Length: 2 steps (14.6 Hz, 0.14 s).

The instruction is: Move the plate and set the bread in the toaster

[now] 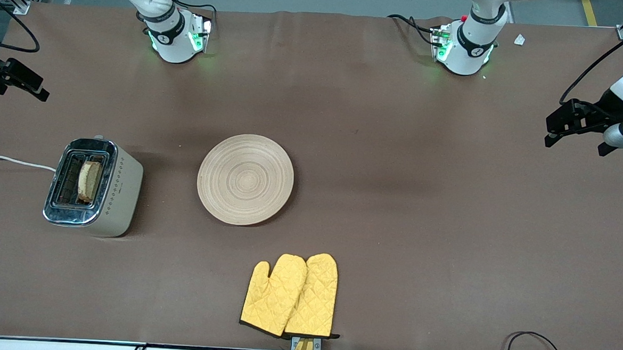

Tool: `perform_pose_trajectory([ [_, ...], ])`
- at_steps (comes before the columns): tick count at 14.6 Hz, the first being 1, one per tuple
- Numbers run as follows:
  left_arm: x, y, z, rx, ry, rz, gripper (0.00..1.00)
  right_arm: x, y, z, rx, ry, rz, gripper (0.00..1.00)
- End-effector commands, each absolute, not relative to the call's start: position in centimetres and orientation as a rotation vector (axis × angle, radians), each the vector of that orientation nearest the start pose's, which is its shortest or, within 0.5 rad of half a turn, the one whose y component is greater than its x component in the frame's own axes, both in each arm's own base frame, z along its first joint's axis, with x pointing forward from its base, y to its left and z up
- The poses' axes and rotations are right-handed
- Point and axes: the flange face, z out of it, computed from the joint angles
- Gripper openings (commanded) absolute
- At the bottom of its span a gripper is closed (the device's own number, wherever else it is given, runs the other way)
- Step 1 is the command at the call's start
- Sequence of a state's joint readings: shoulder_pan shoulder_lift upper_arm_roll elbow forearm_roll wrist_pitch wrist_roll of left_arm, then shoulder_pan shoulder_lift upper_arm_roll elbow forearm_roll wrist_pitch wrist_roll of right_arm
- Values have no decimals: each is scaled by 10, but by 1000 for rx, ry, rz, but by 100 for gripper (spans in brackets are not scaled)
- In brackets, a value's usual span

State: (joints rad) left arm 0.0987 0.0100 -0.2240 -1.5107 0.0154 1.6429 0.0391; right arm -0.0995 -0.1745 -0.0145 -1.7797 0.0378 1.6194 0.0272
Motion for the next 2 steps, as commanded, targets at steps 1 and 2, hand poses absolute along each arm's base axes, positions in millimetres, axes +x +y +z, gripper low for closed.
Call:
perform_pose_trajectory([
  [1,567,-67,660,-3096,250,-227,100,492,-50,625,-3076,195,-35,100],
  [2,567,-66,660,-3084,261,-225,100,492,-50,624,-3075,197,-26,100],
])
